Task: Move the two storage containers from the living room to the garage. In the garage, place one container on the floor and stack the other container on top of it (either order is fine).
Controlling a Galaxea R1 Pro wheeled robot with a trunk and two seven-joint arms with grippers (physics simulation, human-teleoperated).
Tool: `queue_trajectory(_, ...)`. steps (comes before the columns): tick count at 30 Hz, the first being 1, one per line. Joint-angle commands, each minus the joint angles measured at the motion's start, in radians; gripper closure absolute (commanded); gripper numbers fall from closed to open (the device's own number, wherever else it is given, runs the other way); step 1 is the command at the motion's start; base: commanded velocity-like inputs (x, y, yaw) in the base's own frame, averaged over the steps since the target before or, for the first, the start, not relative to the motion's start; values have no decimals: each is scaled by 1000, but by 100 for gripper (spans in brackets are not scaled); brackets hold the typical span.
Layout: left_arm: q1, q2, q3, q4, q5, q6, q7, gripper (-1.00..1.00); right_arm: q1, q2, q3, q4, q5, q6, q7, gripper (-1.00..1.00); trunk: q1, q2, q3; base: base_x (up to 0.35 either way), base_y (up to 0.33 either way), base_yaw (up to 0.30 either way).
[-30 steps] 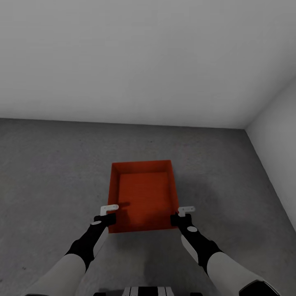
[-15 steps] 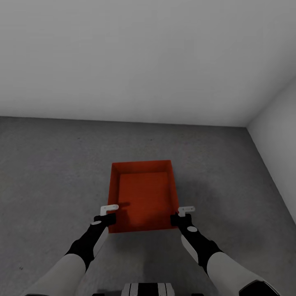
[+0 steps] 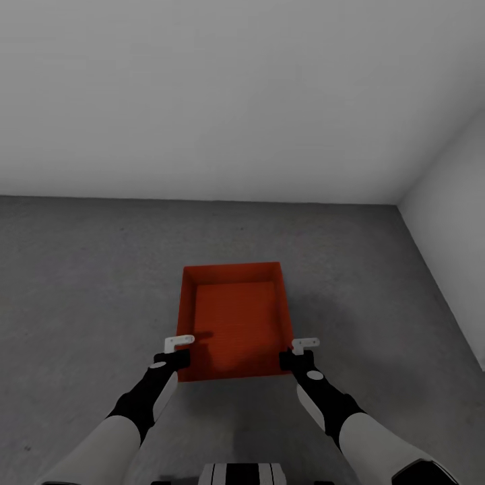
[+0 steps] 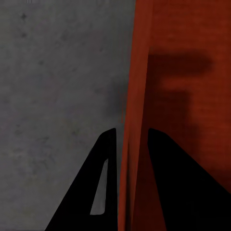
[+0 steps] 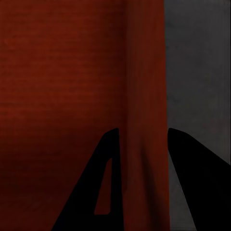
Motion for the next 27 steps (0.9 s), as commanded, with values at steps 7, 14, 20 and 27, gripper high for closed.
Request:
queue_trajectory(7, 0, 1, 36, -6, -17, 7, 20, 100, -2, -50, -5, 57, -16, -6, -87, 100, 0, 0, 0, 0, 0, -143)
queue_trajectory(14, 0, 1, 36, -6, -17, 7, 20, 100, -2, -47, -5, 57, -15, -6, -93, 100, 0, 0, 0, 0, 0, -77)
queue_trajectory(20, 0, 1, 36, -6, -16, 7, 20, 100, -1, -47, -5, 57, -16, -6, -101, 100, 0, 0, 0, 0, 0, -91)
queue_trajectory(27, 0, 1, 36, -6, -16, 7, 20, 100, -1, -49, -5, 57, -16, -6, -101, 100, 0, 0, 0, 0, 0, -7)
